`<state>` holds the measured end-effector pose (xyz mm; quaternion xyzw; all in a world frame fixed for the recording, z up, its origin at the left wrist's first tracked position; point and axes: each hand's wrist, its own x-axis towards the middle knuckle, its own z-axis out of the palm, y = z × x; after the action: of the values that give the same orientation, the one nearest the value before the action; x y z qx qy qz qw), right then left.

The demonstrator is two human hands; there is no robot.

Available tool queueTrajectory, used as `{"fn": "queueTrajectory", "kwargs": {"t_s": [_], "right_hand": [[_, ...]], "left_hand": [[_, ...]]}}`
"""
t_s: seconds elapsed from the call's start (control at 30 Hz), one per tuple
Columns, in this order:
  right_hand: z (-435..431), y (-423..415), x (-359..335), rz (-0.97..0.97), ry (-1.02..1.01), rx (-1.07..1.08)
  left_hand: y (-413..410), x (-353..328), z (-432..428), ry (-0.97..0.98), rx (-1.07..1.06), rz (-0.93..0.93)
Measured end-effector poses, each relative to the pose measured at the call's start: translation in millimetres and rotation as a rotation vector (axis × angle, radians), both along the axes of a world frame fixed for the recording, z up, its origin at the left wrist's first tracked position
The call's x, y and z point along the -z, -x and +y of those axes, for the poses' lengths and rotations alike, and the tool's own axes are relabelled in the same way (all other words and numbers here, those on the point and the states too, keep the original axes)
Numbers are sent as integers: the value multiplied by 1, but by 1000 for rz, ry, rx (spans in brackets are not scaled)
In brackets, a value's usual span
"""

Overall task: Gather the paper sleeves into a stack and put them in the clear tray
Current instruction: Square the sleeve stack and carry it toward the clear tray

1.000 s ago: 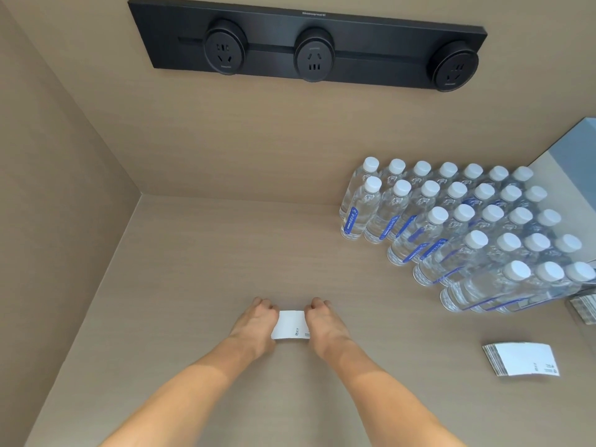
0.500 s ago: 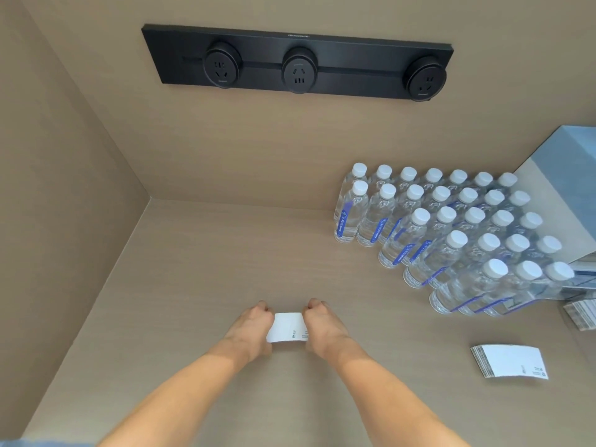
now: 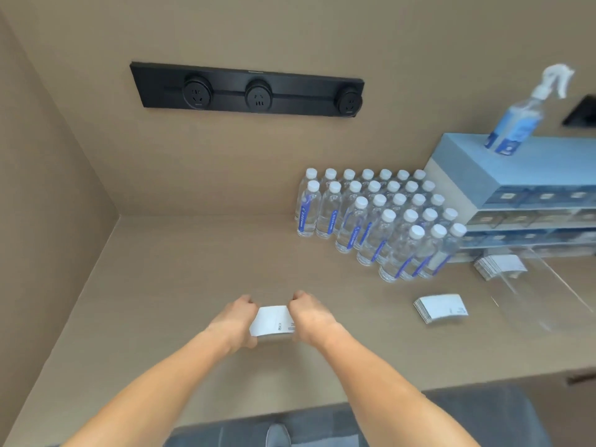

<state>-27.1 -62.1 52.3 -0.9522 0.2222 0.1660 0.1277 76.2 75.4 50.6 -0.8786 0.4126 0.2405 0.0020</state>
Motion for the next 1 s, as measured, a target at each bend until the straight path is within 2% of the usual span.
{"fn": "queueTrajectory", "kwargs": {"t_s": [0.27,0.5,0.77,1.0], "right_hand": [[31,91,1,23,83,55],[27,162,-1,-2,93,178],[-35,232,-13,-89,115,232],[-122,323,-20,-156,134,254]], "left_hand": [[70,18,17,56,183,-15],[126,9,-3,96,320,-11],[187,-14,-73,110,390,-95],[272,-15,-162,146,408,-132]]}}
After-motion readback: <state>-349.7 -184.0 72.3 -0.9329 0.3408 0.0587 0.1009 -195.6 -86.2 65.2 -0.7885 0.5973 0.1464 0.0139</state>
